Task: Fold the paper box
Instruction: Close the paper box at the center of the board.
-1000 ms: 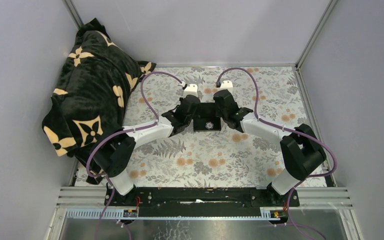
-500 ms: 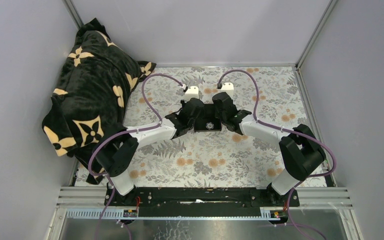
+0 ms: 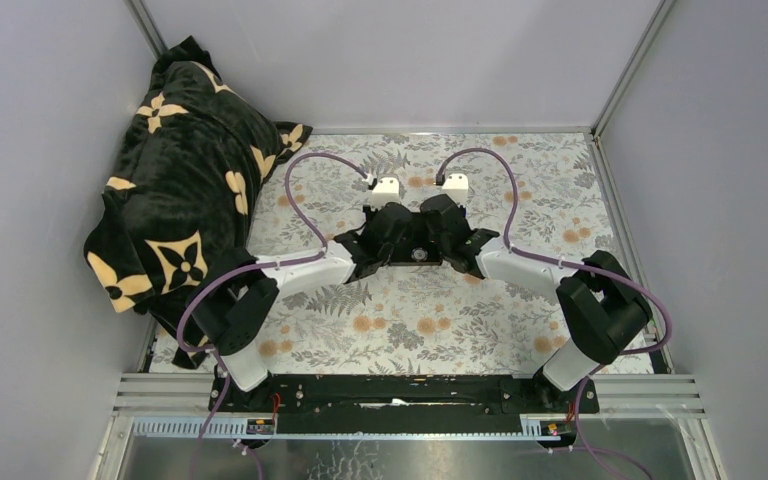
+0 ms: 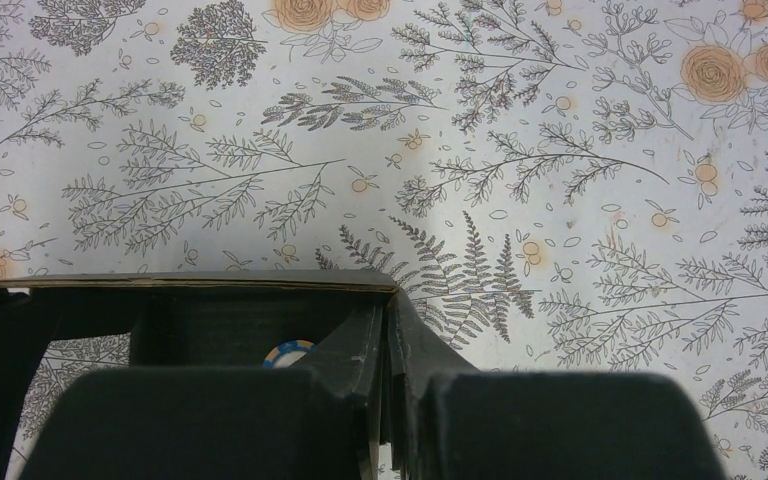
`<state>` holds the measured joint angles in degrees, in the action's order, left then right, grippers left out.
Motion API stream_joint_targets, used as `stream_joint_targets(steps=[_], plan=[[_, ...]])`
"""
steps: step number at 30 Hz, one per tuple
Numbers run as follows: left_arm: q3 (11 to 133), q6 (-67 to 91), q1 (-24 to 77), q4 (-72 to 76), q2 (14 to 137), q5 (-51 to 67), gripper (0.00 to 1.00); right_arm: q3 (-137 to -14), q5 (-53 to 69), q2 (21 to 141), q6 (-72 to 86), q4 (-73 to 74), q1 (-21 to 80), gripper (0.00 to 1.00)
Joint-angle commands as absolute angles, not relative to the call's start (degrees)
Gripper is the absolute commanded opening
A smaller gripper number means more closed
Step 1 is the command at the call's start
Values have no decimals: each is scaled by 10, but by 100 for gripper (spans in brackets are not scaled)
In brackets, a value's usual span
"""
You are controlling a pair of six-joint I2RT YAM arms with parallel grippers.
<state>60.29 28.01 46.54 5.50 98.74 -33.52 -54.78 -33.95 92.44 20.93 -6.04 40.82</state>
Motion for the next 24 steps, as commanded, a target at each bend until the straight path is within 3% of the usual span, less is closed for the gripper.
stream_joint_targets(steps=[1,24], plan=[[591,308,490,139,986,-318,0,-548,-329,902,231,-115,437,0],[564,345,509,137,980,-330,0,-519,-357,887,257,-126,465,0]])
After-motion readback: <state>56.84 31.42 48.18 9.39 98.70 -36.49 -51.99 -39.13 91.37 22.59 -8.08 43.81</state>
